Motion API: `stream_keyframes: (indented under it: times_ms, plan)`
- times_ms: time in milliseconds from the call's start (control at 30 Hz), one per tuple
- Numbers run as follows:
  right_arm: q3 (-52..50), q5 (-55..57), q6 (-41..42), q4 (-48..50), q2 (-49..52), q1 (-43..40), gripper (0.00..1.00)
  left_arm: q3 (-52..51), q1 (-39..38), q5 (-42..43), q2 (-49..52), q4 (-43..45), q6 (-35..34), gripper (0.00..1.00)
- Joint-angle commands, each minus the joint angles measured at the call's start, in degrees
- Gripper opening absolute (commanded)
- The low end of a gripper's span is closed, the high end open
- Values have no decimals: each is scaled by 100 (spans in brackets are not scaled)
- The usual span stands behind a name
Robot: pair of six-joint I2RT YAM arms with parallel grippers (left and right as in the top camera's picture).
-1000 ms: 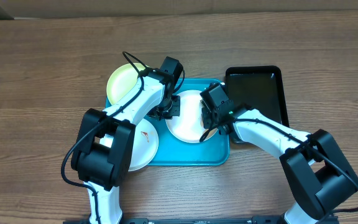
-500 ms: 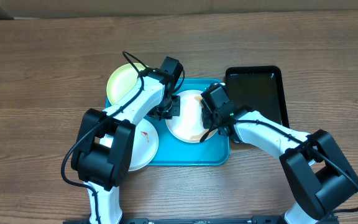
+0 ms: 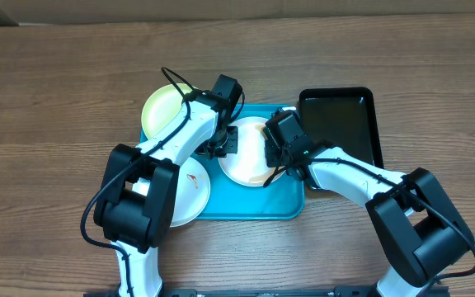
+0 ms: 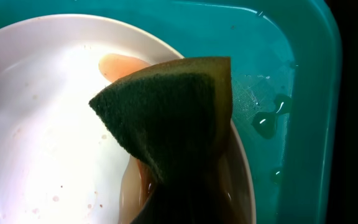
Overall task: Clean dirty plates on tray and stack at the side
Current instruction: 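Scrub the held white plate with the sponge in the right gripper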
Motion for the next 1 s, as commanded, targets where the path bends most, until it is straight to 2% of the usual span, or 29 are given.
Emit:
stream_keyframes:
  times_ms: [0, 500, 633, 833, 967]
  plan:
    - [-83, -400, 13, 7, 210, -15, 4, -22, -39, 0, 94, -9, -17, 4]
    - [144, -2295, -197, -208, 208, -168, 5, -22, -39, 2, 94, -9, -17, 4]
    - [654, -3484, -505, -728, 197, -531, 5, -22, -39, 0, 94, -9, -17, 4]
    - [1740, -6448, -944, -1685, 197, -1484, 5, -22, -39, 0, 94, -11, -17, 5]
    - [2061, -6782, -949, -2249, 197, -2035, 4, -22, -39, 0, 94, -11, -17, 5]
